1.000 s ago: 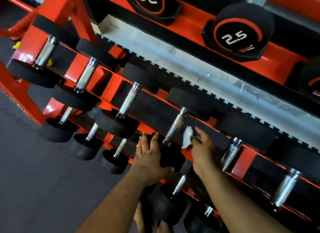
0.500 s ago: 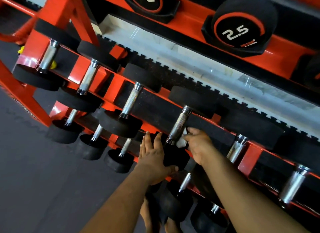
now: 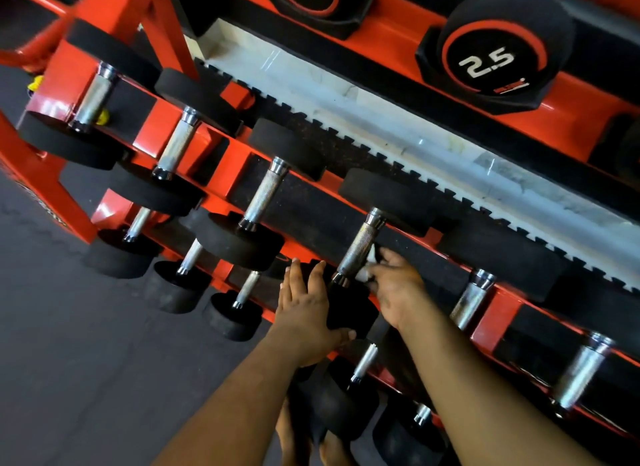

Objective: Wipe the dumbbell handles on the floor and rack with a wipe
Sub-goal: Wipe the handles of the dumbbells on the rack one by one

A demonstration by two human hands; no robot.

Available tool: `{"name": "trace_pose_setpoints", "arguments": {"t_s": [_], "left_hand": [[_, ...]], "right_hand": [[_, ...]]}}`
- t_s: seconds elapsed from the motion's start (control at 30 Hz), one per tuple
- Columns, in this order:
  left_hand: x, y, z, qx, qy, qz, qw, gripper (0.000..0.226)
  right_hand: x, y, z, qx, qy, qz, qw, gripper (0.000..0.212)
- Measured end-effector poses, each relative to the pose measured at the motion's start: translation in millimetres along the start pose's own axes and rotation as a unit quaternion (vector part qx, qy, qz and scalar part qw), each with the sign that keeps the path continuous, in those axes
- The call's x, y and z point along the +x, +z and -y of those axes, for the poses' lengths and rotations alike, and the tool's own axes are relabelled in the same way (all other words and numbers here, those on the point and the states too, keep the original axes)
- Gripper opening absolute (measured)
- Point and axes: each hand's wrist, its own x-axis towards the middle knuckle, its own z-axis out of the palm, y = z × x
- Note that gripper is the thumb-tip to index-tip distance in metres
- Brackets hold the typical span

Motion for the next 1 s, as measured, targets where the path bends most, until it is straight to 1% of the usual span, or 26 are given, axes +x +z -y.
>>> {"name": "trace_pose_setpoints", "arguments": {"t_s": [0.07,0.1,0.17,0.2,0.27,0.33,0.4,0.5,0.53,0.57,0.67,0.7,0.73,0.8,0.87,0.93,1.0], "left_hand": [[0,0,0,0.001,0.001,0.003,1.0,0.127],[0,0,0,0.002,0.002,0.003,1.0,0.126],[0,1,-1,-0.001,0.0,0.0,1.0,0.126],[1,1,-1,-0.004,-0.001,0.001,1.0,0.126],[2,2,1,-0.01,-0.001,0.001,1.0,0.126],[3,5,3,-0.012,0.002,-0.004,1.0,0.127],[3,6,4,-0.01,0.005,-0.006,1.0,0.128],[3,6,3,-0.013,0.003,-0.005,1.0,0.129],[3,5,3,-0.014,0.002,-0.004,1.0,0.129],[3,5,3,-0.014,0.0,-0.004,1.0,0.129],[3,5,3,-0.014,0.0,-0.002,1.0,0.13],[3,6,3,-0.011,0.002,-0.005,1.0,0.13],[3,6,3,-0.008,0.003,-0.006,1.0,0.13],[3,6,3,-0.005,0.005,-0.006,1.0,0.13],[3,5,3,-0.002,0.005,-0.005,1.0,0.131],[1,4,3,-0.004,0.006,-0.003,1.0,0.131],[0,2,2,-0.008,0.006,-0.006,1.0,0.13]], "right_hand": [[2,6,1,0.068,-0.026,-0.059,0.996,0.046],[2,9,-2,0.065,-0.04,-0.076,0.994,0.046],[4,11,-12,0.02,-0.043,-0.085,0.995,0.048],[3,11,-17,-0.003,-0.033,-0.081,0.996,0.047],[-2,8,-22,-0.058,-0.004,-0.055,0.997,0.034],[-8,6,-19,-0.073,0.022,-0.031,0.997,0.031],[-13,8,-10,-0.041,0.024,-0.016,0.999,0.03],[-13,19,6,0.068,-0.009,-0.01,0.998,0.027],[-17,23,8,0.081,-0.013,-0.003,0.997,0.026],[-19,26,5,0.068,-0.007,0.009,0.998,0.024],[-32,25,2,-0.024,0.044,0.048,0.998,0.016],[-29,23,7,-0.024,0.053,0.049,0.997,0.015],[-23,20,14,0.002,0.052,0.043,0.998,0.015],[-5,16,33,0.085,0.0,-0.004,0.996,0.015],[3,19,39,0.13,-0.047,-0.032,0.99,0.017],[-6,25,21,0.092,-0.029,-0.001,0.995,0.021],[-21,29,8,0.036,0.017,0.044,0.998,0.014]]}}
